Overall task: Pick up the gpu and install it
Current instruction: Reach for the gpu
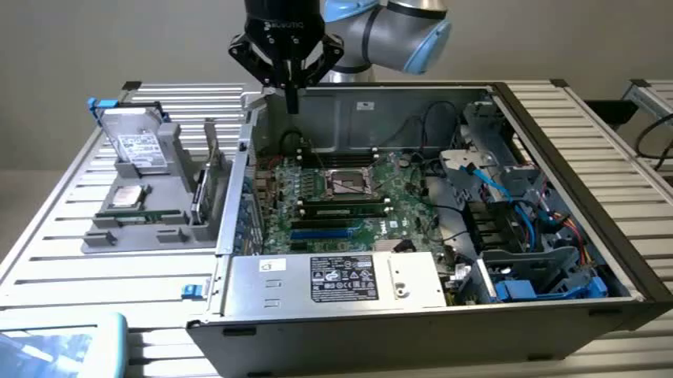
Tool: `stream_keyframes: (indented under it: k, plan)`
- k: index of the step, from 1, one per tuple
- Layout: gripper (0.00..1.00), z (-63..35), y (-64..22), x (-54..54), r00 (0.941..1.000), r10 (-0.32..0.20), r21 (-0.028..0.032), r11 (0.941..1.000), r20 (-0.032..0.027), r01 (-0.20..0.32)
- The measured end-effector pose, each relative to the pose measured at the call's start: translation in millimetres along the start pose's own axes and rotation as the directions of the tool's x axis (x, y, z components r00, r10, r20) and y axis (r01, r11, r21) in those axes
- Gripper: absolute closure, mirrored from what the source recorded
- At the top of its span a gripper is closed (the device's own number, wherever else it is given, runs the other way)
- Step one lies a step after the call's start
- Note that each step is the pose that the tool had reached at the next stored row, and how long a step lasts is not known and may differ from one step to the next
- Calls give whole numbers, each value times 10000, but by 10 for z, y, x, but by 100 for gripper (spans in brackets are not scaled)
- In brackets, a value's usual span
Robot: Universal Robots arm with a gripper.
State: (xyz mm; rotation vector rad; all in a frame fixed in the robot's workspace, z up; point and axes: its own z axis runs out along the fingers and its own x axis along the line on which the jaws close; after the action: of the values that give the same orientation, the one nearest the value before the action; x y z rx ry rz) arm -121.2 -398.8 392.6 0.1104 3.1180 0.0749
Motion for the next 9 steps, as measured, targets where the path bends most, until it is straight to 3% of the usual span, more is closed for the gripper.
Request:
stream_keyframes:
  k: [9]
  plan:
    - [89,0,0,0,10000,0,-1,10000,0,0]
